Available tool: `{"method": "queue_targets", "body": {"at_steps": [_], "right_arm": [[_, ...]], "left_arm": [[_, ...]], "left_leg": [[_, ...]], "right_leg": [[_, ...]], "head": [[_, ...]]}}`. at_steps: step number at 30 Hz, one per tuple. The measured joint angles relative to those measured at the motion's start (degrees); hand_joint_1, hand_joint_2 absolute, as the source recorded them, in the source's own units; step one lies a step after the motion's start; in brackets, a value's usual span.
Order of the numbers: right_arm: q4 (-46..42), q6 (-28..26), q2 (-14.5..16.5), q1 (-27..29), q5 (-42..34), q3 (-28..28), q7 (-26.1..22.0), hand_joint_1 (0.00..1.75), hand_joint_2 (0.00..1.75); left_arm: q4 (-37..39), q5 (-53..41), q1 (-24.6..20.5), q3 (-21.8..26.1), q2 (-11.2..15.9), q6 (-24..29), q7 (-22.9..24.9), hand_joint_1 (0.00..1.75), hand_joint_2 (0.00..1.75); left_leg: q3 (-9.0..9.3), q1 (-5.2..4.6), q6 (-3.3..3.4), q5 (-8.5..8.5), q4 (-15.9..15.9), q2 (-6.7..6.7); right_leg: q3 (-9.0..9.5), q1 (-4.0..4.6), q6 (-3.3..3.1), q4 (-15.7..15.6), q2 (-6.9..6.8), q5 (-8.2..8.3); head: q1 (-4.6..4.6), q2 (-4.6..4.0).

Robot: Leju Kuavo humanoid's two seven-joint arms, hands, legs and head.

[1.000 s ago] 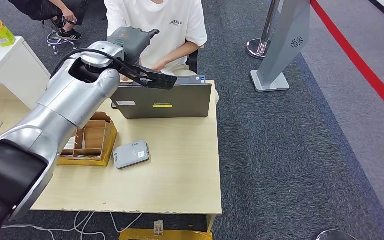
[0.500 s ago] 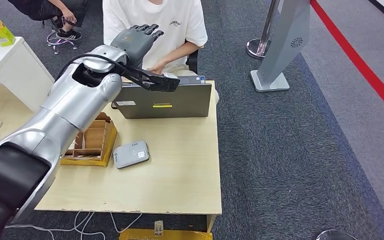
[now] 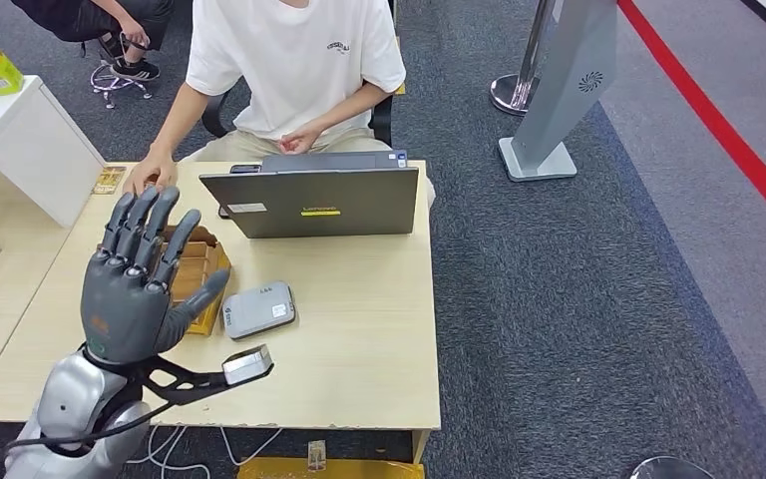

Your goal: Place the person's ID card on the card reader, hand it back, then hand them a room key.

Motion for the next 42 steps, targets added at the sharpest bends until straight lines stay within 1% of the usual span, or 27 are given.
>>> {"method": "queue_targets", "body": {"at_steps": [3, 7, 11, 13, 15, 18, 23, 28, 30, 33, 42], "right_arm": [[0.00, -0.06, 0.00, -0.06, 0.00, -0.02, -0.28, 0.00, 1.75], [0.00, -0.08, 0.00, -0.06, -0.03, -0.03, -1.02, 0.00, 1.75], [0.00, -0.12, 0.00, -0.09, -0.03, -0.07, -1.08, 0.00, 1.75], [0.00, -0.17, 0.00, -0.10, -0.05, -0.09, -1.04, 0.00, 1.75], [0.00, -0.23, 0.00, -0.12, -0.07, -0.15, -0.90, 0.00, 1.75], [0.00, -0.23, 0.00, -0.14, -0.04, -0.28, -0.36, 0.00, 1.75], [0.00, -0.10, 0.00, -0.27, 0.06, -0.45, 0.34, 0.00, 1.75], [0.00, -0.01, 0.00, -0.39, 0.14, -0.50, 0.78, 0.00, 1.75], [0.00, -0.02, -0.01, -0.41, 0.13, -0.51, 0.85, 0.00, 1.75], [0.00, -0.05, -0.02, -0.41, 0.12, -0.52, 0.93, 0.00, 1.75], [0.00, -0.08, -0.02, -0.43, 0.12, -0.52, 0.98, 0.00, 1.75]], "left_arm": [[-3.97, -0.33, 5.21, 3.36, -0.07, 0.97, -0.89, 0.00, 1.75], [-5.67, -0.22, 10.10, 7.70, -0.38, 1.80, -0.89, 0.00, 1.75], [-5.77, -0.20, 12.48, 10.50, -0.63, 1.33, -0.65, 0.00, 1.75], [-5.27, -0.86, 12.90, 12.16, -0.85, -1.18, 0.73, 0.00, 1.75], [-3.37, -1.37, 12.74, 14.34, -0.96, -6.07, 2.93, 0.00, 1.75], [2.39, -1.43, 11.26, 17.22, -0.58, -12.35, 5.08, 0.00, 1.75], [13.14, -2.20, 7.58, 19.91, 0.39, -19.02, 7.70, 0.00, 1.75], [22.15, -3.01, 4.02, 20.37, 0.48, -25.51, 10.03, 0.00, 1.75], [24.55, -3.11, 3.50, 20.37, 0.44, -26.86, 10.47, 0.00, 1.75], [26.68, -3.10, 2.98, 20.37, 0.38, -27.40, 10.57, 0.00, 1.75], [28.95, -3.10, 2.40, 20.37, 0.37, -27.47, 10.57, 0.00, 1.75]], "left_leg": [[-0.04, 0.00, 0.02, 0.02, 0.00, -0.13], [-0.02, -0.01, 0.06, 0.08, 0.03, -0.15], [-0.03, -0.01, 0.08, 0.12, 0.04, -0.23], [-0.03, -0.01, 0.09, 0.12, 0.05, -0.23], [-0.02, -0.01, 0.09, 0.13, 0.05, -0.23], [-0.03, 0.01, 0.09, 0.18, 0.05, -0.23], [-0.03, 0.04, 0.05, 0.25, 0.05, -0.22], [-0.07, 0.02, 0.08, 0.27, 0.05, -0.26], [-0.08, 0.02, 0.08, 0.27, 0.06, -0.23], [-0.11, 0.02, 0.09, 0.27, 0.07, -0.25], [-0.11, 0.03, 0.09, 0.27, 0.07, -0.25]], "right_leg": [[0.05, 0.01, 0.01, 0.00, -0.15, 0.01], [0.06, 0.01, 0.07, 0.00, -0.16, 0.09], [0.09, 0.01, 0.09, 0.00, -0.24, 0.12], [0.09, 0.01, 0.09, 0.00, -0.24, 0.13], [0.08, 0.00, 0.09, 0.00, -0.24, 0.14], [0.05, 0.00, 0.07, 0.00, -0.25, 0.16], [0.03, 0.02, -0.05, 0.02, -0.24, 0.24], [0.04, 0.02, -0.05, 0.02, -0.29, 0.25], [0.00, 0.02, -0.04, 0.01, -0.25, 0.26], [-0.01, 0.02, -0.03, 0.00, -0.27, 0.27], [-0.02, 0.02, -0.03, -0.01, -0.27, 0.27]], "head": [[0.01, 0.00], [0.03, 0.00], [0.05, 0.00], [0.05, 0.00], [0.07, 0.00], [0.07, 0.00], [0.07, 0.00], [0.08, 0.00], [0.08, 0.00], [0.09, 0.00], [0.10, 0.00]]}}
